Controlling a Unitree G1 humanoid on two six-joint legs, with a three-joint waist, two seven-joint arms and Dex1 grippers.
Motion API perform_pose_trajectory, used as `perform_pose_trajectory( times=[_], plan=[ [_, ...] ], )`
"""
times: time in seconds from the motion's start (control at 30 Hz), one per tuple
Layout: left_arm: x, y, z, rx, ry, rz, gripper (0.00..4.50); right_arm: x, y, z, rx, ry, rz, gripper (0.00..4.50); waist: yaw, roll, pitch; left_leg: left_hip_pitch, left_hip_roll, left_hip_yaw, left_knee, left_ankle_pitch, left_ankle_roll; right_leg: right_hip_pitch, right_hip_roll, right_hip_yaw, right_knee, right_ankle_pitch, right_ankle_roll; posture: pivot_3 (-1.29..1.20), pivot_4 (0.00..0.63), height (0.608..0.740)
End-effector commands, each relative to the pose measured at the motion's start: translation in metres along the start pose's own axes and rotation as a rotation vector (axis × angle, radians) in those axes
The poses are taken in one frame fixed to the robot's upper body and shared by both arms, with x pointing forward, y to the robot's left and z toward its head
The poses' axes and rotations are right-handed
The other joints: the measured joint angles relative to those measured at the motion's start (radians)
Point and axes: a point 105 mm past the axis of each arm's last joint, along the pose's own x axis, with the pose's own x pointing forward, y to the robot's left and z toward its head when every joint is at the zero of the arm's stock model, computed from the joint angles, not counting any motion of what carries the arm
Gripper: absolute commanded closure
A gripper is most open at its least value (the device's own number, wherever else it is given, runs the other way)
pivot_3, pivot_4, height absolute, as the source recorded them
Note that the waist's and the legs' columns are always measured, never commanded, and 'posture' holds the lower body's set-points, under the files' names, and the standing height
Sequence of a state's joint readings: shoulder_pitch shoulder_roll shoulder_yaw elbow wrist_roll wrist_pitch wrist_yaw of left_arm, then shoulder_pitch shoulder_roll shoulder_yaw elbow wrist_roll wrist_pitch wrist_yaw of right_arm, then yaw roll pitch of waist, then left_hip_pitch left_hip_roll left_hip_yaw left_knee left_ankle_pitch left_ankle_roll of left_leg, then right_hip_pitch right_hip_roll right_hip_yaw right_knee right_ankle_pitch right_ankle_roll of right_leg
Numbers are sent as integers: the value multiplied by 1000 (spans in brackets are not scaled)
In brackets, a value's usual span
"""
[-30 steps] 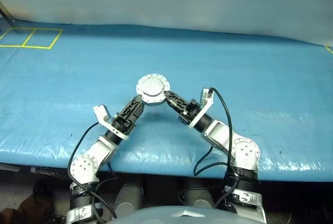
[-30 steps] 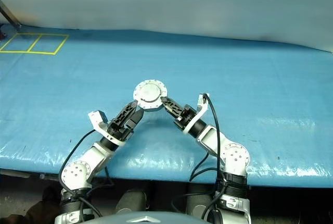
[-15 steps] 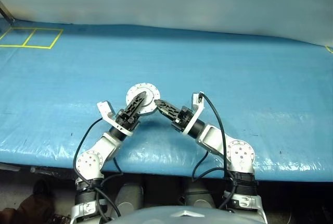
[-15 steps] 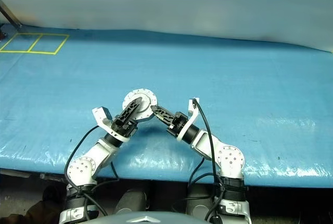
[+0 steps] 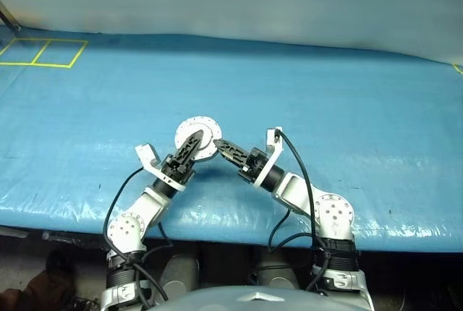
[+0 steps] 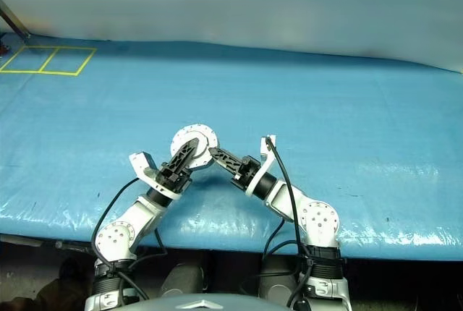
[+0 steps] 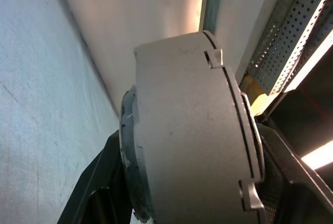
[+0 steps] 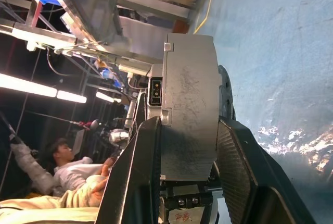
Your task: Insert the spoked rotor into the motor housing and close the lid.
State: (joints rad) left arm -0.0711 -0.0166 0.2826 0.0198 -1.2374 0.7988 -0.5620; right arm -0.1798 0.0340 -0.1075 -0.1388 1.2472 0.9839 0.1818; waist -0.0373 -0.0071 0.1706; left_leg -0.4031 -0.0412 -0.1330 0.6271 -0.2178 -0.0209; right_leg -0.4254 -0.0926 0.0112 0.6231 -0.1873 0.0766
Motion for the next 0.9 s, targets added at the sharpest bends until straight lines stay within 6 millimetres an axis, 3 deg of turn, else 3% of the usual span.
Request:
perform_pose_trajectory(
  times=[0.03,0.2,0.33,0.53,0.7,0.9],
  plan=[
    [6,-7,-1,20,17,-14,1893,2,18,12,-71,-61,74,2597,0,0,0,0,0,0,0,0,0,0,0,0,0,0,0,0,150,740],
    [7,-4,2,27,-14,10,1893,3,19,17,-116,-91,65,1018,0,0,0,0,0,0,0,0,0,0,0,0,0,0,0,0,150,740],
    [5,14,20,79,-135,127,1893,1,10,33,-149,-190,-9,1018,1,0,0,0,0,0,0,0,0,0,0,0,0,0,0,0,150,740],
    [-13,48,95,252,-512,457,1893,-6,7,41,-183,-224,-38,1018,4,-3,1,1,0,0,1,0,0,0,1,0,1,1,0,0,150,740],
    [-20,55,136,331,-624,596,1893,-13,3,41,-202,-236,-62,1018,8,-3,1,1,0,0,1,0,0,1,1,1,1,2,1,0,150,740],
    [-32,68,151,382,-646,753,1893,-15,0,44,-217,-257,-85,1018,0,-3,1,3,0,0,1,0,0,3,1,1,1,4,6,0,150,740]
  ],
)
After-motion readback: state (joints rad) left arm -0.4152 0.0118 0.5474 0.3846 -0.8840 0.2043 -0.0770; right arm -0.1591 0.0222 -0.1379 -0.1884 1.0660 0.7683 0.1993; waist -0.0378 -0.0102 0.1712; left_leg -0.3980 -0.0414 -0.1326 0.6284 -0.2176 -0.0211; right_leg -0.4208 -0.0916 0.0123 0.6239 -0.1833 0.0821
